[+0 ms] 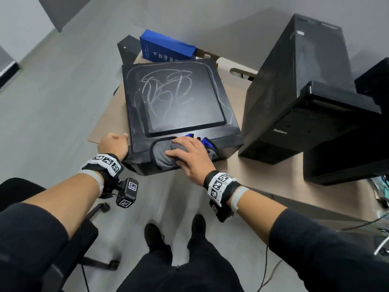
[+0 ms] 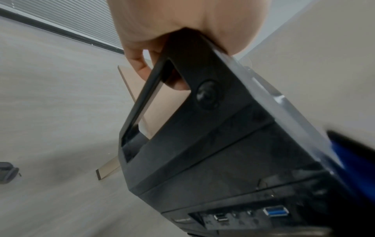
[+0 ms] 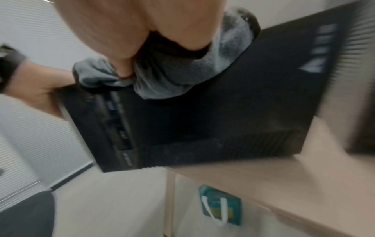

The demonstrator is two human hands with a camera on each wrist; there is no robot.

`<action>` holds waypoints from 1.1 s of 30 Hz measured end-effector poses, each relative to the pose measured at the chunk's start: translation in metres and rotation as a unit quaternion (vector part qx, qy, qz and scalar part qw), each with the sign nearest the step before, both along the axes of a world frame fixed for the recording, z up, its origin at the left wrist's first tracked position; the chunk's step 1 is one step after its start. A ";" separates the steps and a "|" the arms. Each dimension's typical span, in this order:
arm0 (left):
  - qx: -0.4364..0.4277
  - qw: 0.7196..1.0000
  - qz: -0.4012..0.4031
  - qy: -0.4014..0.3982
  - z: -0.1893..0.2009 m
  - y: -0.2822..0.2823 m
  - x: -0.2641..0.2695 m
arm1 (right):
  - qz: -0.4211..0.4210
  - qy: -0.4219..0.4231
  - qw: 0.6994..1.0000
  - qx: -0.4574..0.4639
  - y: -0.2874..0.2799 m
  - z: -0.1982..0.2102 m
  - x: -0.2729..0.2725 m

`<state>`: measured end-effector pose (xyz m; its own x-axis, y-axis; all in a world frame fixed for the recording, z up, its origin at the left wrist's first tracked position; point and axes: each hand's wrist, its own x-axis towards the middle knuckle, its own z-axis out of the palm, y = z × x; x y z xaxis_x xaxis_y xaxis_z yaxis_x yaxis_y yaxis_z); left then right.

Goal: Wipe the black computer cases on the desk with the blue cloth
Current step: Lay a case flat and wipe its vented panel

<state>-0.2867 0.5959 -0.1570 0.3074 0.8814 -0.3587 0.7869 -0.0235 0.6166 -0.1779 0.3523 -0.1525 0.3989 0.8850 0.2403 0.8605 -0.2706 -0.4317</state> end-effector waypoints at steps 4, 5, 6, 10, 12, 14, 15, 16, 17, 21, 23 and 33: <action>0.017 0.999 -0.010 0.028 0.006 -0.004 0.002 | -0.199 0.007 0.978 0.066 -0.072 -0.008 0.032; 0.021 0.999 -0.016 0.037 0.008 -0.006 0.004 | -0.247 0.017 0.965 0.083 -0.086 -0.009 0.038; 0.025 0.999 -0.021 0.043 0.011 -0.008 0.006 | -0.289 0.033 0.952 0.096 -0.095 -0.008 0.041; 0.061 0.998 -0.012 0.004 0.021 -0.022 0.018 | -0.404 0.185 0.889 0.109 -0.108 0.004 0.049; 0.071 0.997 -0.001 -0.008 0.020 -0.036 0.028 | -0.496 0.308 0.806 0.100 -0.119 0.000 0.055; 0.076 0.996 -0.021 0.046 0.016 -0.053 0.036 | -0.532 0.396 0.744 0.084 -0.128 -0.010 0.057; 0.080 0.993 -0.037 0.083 0.014 -0.063 0.039 | -0.529 0.426 0.730 0.075 -0.133 -0.019 0.059; 0.085 0.989 -0.053 0.113 0.015 -0.070 0.039 | -0.527 0.456 0.713 0.073 -0.133 -0.031 0.060; 0.090 0.985 -0.067 0.133 0.015 -0.074 0.038 | -0.531 0.480 0.695 0.066 -0.133 -0.044 0.065; 0.073 0.981 -0.090 0.157 0.018 -0.072 0.035 | -0.499 0.581 0.642 0.020 -0.109 -0.058 0.082; 0.068 0.978 -0.102 0.168 0.020 -0.072 0.035 | -0.527 0.619 0.580 0.052 -0.100 -0.040 0.082; 0.044 0.982 -0.104 0.149 0.030 -0.080 0.031 | -0.478 0.665 0.508 0.267 -0.093 0.008 0.095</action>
<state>-0.2556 0.5162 -0.1265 0.3770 0.8421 -0.3857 0.9046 -0.2452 0.3488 -0.0832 0.2593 -0.1443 0.7093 0.0833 -0.7000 -0.7022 0.1706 -0.6912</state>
